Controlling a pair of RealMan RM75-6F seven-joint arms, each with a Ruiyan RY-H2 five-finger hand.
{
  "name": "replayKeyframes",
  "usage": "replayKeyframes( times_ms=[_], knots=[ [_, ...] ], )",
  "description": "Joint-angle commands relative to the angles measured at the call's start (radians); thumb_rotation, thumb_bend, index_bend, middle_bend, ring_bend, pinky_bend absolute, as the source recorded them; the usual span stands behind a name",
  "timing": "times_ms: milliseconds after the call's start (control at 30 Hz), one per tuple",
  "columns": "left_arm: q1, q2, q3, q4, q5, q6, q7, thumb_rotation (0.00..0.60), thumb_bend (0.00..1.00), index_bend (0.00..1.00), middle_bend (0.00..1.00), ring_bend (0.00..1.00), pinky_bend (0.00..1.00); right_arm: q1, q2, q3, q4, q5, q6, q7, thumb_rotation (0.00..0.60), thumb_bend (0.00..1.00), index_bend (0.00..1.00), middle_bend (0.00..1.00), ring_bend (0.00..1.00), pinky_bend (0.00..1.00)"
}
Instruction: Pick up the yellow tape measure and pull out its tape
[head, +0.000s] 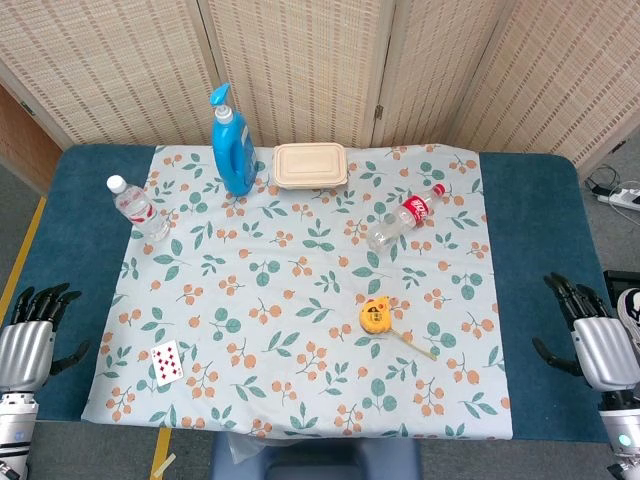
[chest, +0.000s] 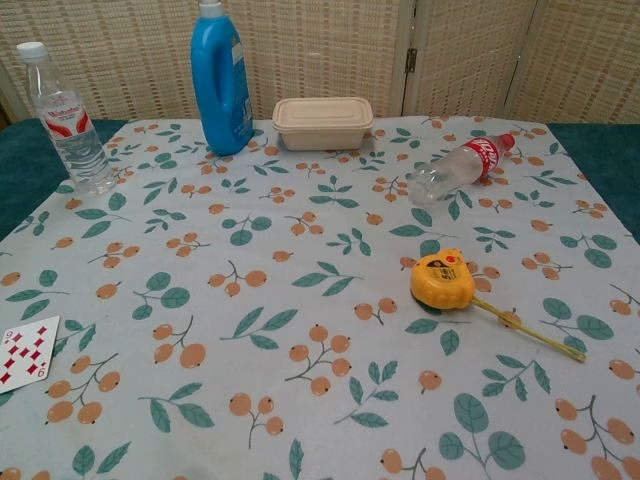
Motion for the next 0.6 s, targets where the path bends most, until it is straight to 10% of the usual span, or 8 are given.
replayKeyframes(
  times_ms=[33, 600],
  knots=[
    [-0.001, -0.004, -0.002, 0.004, 0.000, 0.000, 0.000, 0.600, 0.29, 0.24, 0.16, 0.15, 0.00, -0.001, 0.000, 0.000, 0.000, 0.000, 0.001, 0.002, 0.600, 0.34, 0.08, 0.09, 0.20, 0.11],
    [-0.016, -0.008, 0.000, -0.012, 0.005, -0.023, 0.014, 0.600, 0.29, 0.23, 0.16, 0.15, 0.00, 0.051, 0.010, -0.021, -0.032, 0.017, -0.132, -0.027, 0.600, 0.33, 0.03, 0.23, 0.22, 0.11]
  ],
)
